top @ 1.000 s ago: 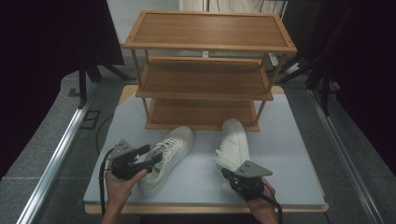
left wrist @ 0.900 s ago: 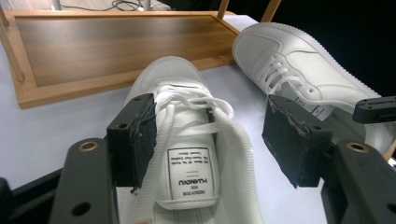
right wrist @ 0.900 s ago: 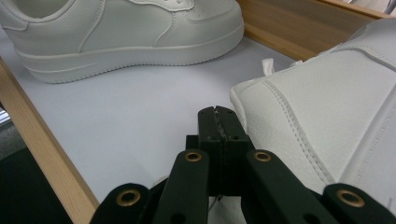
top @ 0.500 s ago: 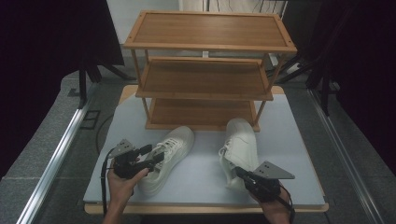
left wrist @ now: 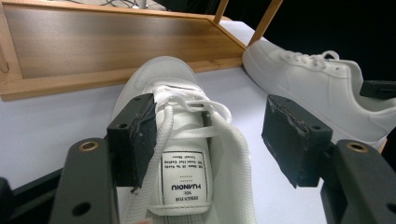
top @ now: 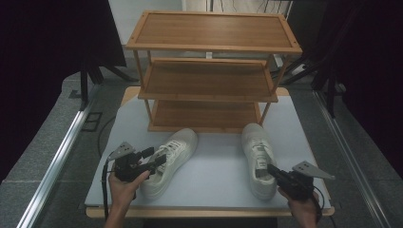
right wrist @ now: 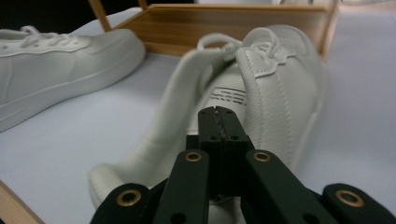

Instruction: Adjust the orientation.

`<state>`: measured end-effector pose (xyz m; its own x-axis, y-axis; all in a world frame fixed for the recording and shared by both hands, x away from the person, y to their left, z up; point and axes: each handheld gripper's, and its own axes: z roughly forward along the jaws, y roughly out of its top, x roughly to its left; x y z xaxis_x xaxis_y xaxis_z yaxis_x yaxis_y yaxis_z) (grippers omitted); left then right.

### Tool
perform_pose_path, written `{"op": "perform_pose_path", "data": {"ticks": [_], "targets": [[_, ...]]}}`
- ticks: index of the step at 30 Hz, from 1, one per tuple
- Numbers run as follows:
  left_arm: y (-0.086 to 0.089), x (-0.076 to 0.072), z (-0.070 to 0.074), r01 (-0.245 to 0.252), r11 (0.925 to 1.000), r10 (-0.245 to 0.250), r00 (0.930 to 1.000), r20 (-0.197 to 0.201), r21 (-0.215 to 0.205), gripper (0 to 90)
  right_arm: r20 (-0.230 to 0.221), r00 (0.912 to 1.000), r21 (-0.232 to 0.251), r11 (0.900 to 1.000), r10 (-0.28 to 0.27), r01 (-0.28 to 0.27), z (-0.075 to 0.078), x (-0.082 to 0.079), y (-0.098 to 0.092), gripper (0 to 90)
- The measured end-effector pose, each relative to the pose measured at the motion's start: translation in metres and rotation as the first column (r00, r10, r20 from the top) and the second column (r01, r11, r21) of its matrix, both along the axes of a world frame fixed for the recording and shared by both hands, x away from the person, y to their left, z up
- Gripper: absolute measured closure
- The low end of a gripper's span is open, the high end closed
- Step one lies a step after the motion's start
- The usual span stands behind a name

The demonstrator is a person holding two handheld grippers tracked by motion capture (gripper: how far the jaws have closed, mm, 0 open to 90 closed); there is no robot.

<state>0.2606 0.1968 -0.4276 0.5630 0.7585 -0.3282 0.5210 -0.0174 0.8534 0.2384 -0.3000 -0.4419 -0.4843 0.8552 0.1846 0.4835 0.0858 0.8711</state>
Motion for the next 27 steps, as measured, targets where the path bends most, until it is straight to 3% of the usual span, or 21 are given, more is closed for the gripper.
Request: {"op": "perform_pose_path", "data": {"ticks": [1, 3, 4, 6, 8, 11, 12, 14, 16, 18, 20, 21, 27], "targets": [[0.0, 0.0, 0.0, -0.001, 1.0, 0.001, 1.0, 0.0, 0.0, 35.4, -0.008, 0.9998, 0.025, 1.0, -0.016, 0.016, -0.003, 0.001, -0.009, 89.8], [0.0, 0.0, 0.0, -0.001, 1.0, 0.001, 1.0, 0.002, -0.002, 35.3, -0.022, 0.9997, 0.088, 0.996, 0.009, -0.007, -0.004, 0.0, -0.017, 89.8], [0.0, 0.0, 0.001, -0.002, 1.0, 0.002, 1.0, 0.002, -0.003, 35.3, -0.01, 0.9999, 0.082, 0.997, 0.004, -0.003, 0.0, -0.002, -0.016, 89.8], [0.001, 0.0, 0.001, 0.0, 0.9999, 0.0, 1.0, 0.002, -0.011, 35.3, 0.035, 0.9993, 0.025, 1.0, 0.016, -0.016, 0.018, -0.01, -0.003, 89.6], [0.002, 0.001, 0.0, 0.0, 0.9999, 0.0, 1.0, 0.0, -0.015, 35.3, 0.049, 0.9985, 0.01, 1.0, 0.025, -0.025, 0.022, -0.012, 0.002, 89.3], [0.0, 0.001, -0.001, 0.002, 0.9999, -0.002, 1.0, -0.003, -0.012, 35.2, 0.075, 0.9925, -0.057, 0.994, 0.096, -0.092, 0.034, -0.022, 0.031, 88.7], [0.0, 0.002, -0.001, 0.002, 0.9999, -0.002, 1.0, -0.003, -0.013, 35.0, 0.067, 0.9907, -0.088, 0.99, 0.118, -0.112, 0.033, -0.025, 0.045, 88.7], [0.0, 0.002, -0.001, 0.004, 0.9999, -0.004, 1.0, -0.004, -0.014, 35.0, 0.065, 0.9905, -0.107, 0.988, 0.121, -0.113, 0.032, -0.026, 0.05, 88.8], [0.002, 0.002, -0.001, 0.006, 0.9999, -0.006, 1.0, -0.007, -0.016, 35.0, 0.032, 0.993, -0.18, 0.978, 0.114, -0.107, 0.021, -0.024, 0.066, 89.2], [0.002, 0.002, -0.001, 0.005, 0.9998, -0.005, 1.0, -0.008, -0.018, 35.0, 0.016, 0.9932, -0.19, 0.976, 0.116, -0.11, 0.018, -0.023, 0.068, 89.3], [0.003, 0.002, -0.001, 0.003, 0.9998, -0.003, 1.0, -0.008, -0.018, 35.0, -0.012, 0.9967, -0.265, 0.961, 0.08, -0.08, 0.008, -0.02, 0.071, 89.8], [0.004, 0.002, -0.001, 0.002, 0.9998, -0.002, 1.0, -0.009, -0.017, 35.0, -0.003, 0.9972, -0.275, 0.959, 0.074, -0.072, 0.007, -0.021, 0.07, 89.8], [0.009, 0.003, -0.003, -0.009, 0.9995, 0.009, 0.9998, -0.018, -0.031, 35.0, -0.05, 0.9968, -0.226, 0.971, 0.063, -0.072, 0.009, -0.024, 0.048, 89.8]]}}
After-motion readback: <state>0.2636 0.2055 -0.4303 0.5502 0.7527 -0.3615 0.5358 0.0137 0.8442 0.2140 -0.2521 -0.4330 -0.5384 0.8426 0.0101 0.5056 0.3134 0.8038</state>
